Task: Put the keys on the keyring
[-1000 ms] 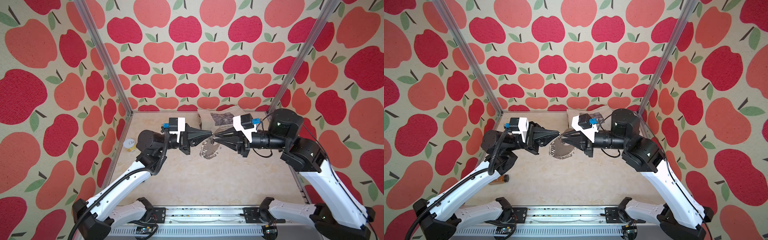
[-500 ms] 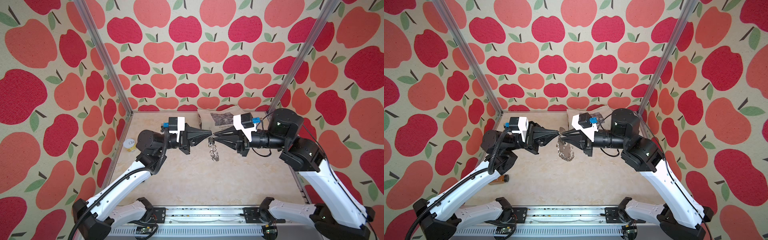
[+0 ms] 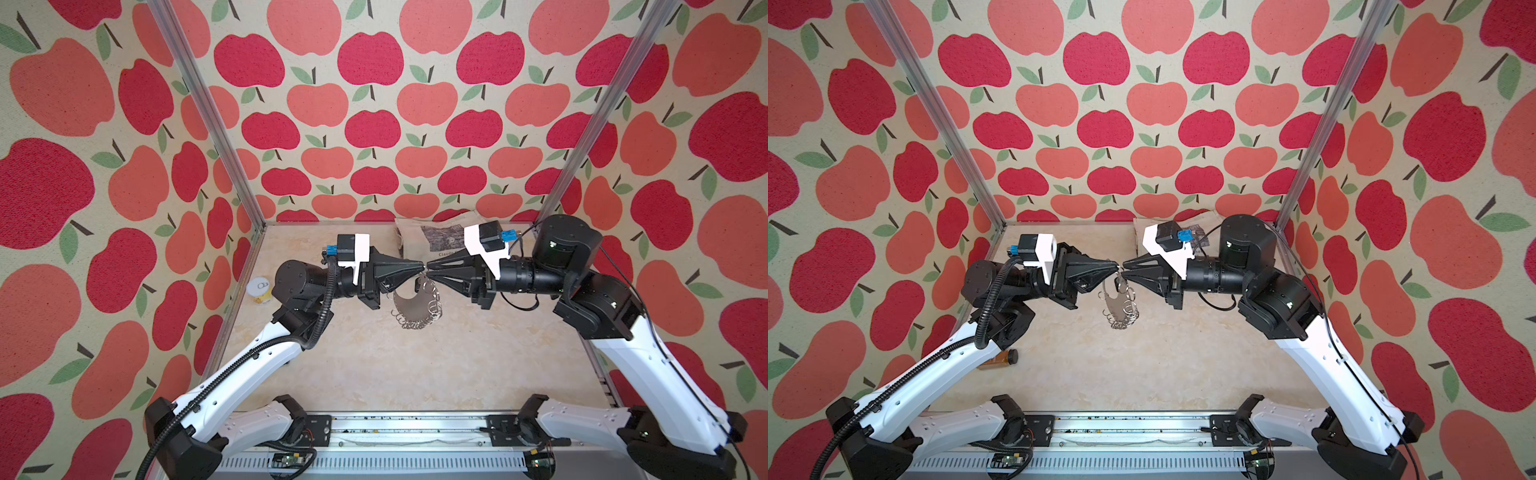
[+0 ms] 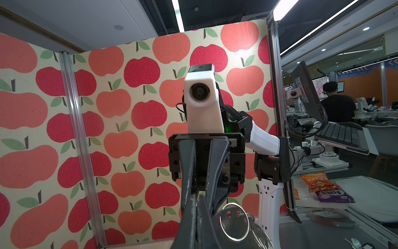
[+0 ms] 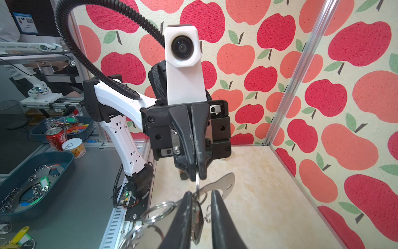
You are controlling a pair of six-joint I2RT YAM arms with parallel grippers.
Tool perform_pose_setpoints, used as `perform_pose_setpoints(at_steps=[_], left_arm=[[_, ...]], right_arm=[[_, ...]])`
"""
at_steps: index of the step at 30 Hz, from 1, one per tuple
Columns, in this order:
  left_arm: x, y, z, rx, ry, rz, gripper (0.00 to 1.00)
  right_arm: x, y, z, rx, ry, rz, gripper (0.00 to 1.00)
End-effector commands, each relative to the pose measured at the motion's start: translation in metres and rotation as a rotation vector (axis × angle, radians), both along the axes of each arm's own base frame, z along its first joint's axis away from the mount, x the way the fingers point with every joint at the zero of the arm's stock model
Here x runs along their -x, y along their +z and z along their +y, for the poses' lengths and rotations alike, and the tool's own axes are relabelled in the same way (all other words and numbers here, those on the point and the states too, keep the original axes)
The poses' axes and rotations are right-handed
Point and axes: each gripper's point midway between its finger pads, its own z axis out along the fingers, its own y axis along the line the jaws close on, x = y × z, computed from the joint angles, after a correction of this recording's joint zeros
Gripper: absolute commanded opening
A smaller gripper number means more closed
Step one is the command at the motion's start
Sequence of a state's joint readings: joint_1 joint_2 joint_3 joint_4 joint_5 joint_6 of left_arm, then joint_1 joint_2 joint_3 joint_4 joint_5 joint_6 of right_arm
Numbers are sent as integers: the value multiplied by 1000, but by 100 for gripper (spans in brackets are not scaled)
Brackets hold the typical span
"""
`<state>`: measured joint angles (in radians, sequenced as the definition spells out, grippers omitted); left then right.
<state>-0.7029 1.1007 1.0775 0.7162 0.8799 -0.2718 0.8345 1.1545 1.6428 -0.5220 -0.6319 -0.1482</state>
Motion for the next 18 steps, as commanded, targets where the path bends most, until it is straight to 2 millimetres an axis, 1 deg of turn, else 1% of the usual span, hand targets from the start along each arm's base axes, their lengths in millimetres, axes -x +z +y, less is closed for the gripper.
perform_pose_setpoints(at_steps=[1,6,10,15,17,18], left_arm=[[11,13,7,45,-13,-58,0],[11,13,7,44,-12,-60,0],[11,13,7,45,-15,-60,0],[8,9,5,29,-10,-46,0],[15,12,11,31,-2,-55,0],[14,10,10,21,2,-46,0]], right_arm=[[2,0,3,-11,35,30,17],[0,-3,4,-4,28,32,12],[0,-2,3,-2,24,34,0],[0,-4,2,5,19,35,0],[1,-6,1,13,14,39,0],[0,-7,1,18,11,40,0]])
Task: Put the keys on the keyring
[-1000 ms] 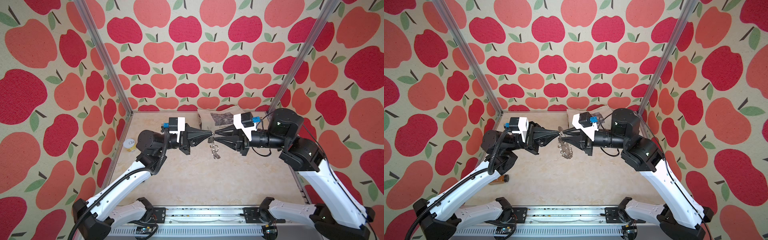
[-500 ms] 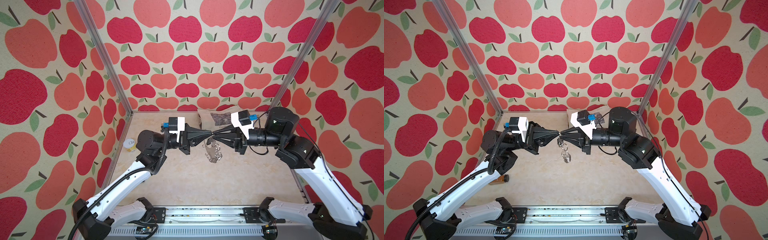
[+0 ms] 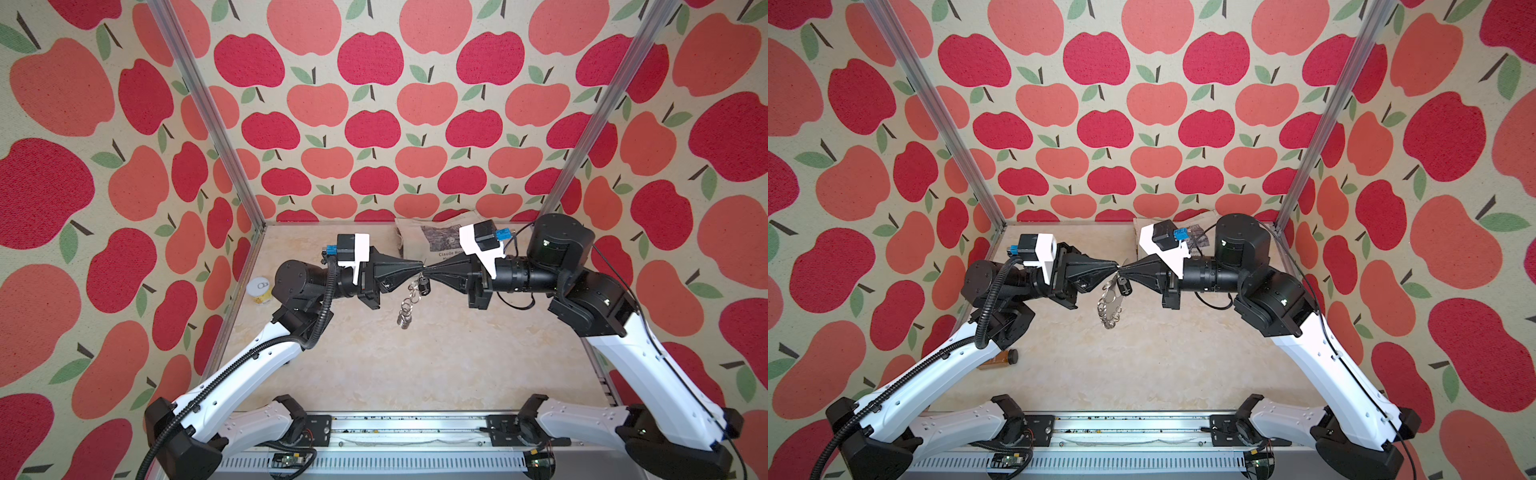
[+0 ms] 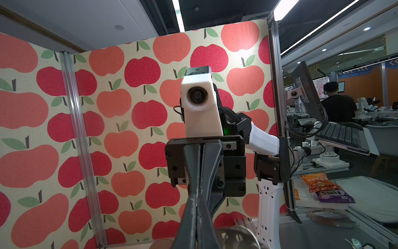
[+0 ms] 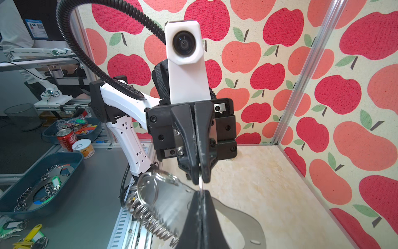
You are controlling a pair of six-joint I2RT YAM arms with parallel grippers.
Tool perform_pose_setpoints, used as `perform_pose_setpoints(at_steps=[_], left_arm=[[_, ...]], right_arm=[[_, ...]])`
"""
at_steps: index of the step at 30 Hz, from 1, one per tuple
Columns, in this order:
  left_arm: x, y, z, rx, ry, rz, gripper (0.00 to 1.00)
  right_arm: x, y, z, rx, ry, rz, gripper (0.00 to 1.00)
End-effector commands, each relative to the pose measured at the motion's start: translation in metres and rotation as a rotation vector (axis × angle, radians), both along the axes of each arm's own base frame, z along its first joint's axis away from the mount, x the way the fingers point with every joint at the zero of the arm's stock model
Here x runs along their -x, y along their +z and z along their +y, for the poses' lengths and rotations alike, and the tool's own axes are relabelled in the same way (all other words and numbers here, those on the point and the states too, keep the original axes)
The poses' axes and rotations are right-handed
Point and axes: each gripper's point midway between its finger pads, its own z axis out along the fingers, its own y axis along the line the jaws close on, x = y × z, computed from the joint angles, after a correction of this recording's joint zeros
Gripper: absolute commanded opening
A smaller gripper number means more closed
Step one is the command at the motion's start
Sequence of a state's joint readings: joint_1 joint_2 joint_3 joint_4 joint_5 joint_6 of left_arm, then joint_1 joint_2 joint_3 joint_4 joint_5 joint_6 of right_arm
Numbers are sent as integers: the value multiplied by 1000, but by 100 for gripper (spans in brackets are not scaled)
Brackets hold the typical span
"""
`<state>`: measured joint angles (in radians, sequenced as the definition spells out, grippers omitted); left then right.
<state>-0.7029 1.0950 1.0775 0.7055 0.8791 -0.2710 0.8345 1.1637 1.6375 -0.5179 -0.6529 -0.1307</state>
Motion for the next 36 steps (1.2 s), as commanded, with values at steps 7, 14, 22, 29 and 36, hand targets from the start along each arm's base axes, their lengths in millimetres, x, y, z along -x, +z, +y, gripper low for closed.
perform_pose_setpoints(at_steps=[7,14,22,29,36], left_arm=[[5,-13,6,-71,44,14,0],[2,-37,6,-192,86,64,17],[3,-56,12,-338,135,85,36],[7,-61,14,-425,137,87,41],[4,-69,6,-507,150,53,42]], right_arm=[[-2,-20,-3,77,-15,45,0],[-2,-36,-6,166,-21,74,0],[0,-54,-11,264,-20,105,0],[3,-62,-14,325,-16,107,0],[9,-68,-10,379,9,96,0]])
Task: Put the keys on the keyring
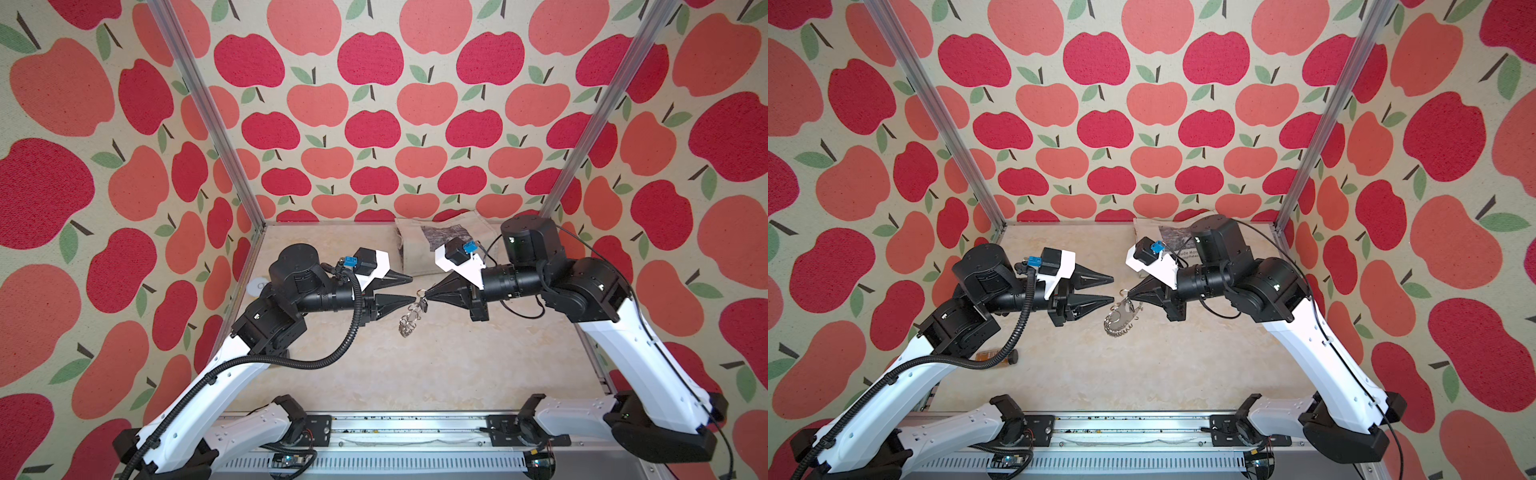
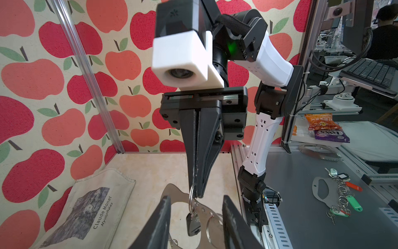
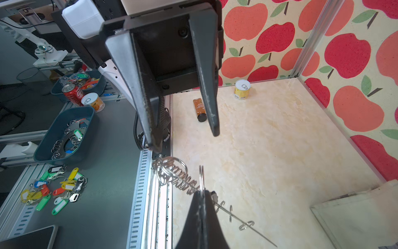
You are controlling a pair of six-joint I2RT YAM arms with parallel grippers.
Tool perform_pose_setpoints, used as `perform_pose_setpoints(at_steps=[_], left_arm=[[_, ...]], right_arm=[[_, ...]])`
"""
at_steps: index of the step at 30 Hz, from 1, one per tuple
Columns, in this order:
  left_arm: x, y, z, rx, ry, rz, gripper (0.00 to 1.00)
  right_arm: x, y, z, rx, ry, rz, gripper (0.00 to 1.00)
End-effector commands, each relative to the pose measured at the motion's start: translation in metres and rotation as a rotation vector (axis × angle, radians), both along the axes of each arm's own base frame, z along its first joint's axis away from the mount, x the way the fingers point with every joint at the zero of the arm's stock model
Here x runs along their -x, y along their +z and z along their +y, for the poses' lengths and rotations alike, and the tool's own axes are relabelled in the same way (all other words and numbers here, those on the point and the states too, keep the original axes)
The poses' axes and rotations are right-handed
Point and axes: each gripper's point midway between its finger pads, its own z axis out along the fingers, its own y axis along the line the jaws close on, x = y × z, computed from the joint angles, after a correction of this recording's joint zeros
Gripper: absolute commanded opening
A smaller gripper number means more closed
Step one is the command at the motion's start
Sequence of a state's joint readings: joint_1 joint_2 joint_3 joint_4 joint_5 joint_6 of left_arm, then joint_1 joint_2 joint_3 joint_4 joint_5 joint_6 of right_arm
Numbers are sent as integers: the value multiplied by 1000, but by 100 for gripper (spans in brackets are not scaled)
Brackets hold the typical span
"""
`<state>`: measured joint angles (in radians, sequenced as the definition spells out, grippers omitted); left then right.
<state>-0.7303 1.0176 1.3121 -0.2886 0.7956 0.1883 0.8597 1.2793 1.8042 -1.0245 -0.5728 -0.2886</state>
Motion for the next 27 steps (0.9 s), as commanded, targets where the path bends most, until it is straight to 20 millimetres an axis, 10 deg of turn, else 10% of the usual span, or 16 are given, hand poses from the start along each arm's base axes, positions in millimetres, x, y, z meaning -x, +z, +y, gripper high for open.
perform_pose_setpoints(at_steps=[1,27], left_arm=[[-1,-9,-2,-71,10,-12,41],[1,-20,-17,-149,-19,-41,19]], right_arm=[[8,3,-1,22,29,-28,0],[14,9,6,30,70,-67,0]])
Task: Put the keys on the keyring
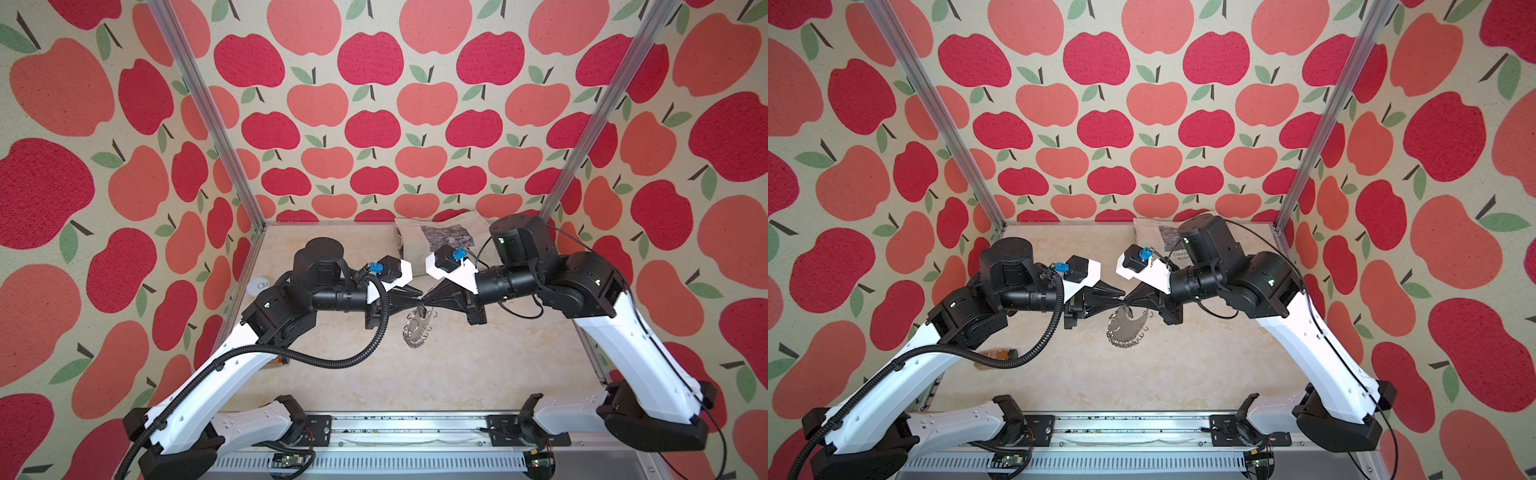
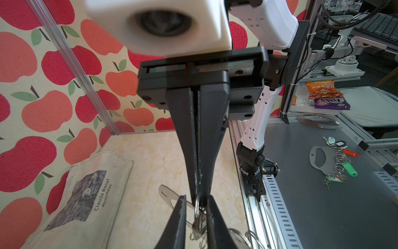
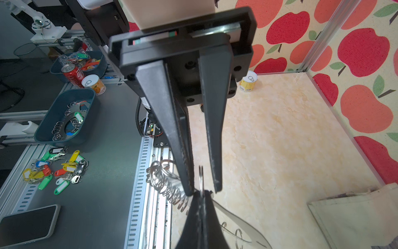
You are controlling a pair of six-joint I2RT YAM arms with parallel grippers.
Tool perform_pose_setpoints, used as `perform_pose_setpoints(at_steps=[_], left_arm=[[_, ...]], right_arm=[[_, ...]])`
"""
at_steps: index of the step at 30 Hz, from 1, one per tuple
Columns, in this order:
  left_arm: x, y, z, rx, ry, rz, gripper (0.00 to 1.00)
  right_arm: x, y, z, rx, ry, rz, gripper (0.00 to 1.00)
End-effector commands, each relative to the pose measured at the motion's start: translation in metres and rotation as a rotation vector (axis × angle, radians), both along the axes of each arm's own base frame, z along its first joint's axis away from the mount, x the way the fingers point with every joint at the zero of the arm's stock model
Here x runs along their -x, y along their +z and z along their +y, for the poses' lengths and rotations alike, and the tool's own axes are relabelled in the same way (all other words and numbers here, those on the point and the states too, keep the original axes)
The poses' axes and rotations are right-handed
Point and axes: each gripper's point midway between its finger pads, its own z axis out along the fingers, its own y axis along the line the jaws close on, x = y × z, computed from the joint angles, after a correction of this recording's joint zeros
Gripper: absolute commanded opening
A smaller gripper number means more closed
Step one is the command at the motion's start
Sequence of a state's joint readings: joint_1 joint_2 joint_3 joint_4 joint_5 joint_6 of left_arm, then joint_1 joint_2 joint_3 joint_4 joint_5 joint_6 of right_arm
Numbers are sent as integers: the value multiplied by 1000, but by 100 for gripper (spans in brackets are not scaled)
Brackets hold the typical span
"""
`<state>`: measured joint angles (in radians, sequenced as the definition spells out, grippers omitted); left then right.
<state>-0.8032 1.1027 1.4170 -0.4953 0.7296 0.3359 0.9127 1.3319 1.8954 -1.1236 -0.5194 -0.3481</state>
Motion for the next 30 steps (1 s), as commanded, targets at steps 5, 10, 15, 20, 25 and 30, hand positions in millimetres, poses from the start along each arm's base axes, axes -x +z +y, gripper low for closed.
perform_pose_setpoints(at_steps=[5,10,15,20,25,30], left_arm=[[1,4,-2,3,-1,-22,15],[5,8,-1,19,-10,-29,16],[4,11,-1,34,-6,-29,17],[4,11,-1,36,-3,-28,15],[9,19,6,60,0,-45,14],[9,21,7,65,4,-46,14]], right_arm=[[8,13,2,-36,37,-32,0],[6,12,1,-32,30,-38,0],[6,12,0,-34,25,-45,0],[6,14,0,-40,24,-49,0],[7,14,-2,-40,21,-52,0],[7,16,-2,-45,22,-52,0]])
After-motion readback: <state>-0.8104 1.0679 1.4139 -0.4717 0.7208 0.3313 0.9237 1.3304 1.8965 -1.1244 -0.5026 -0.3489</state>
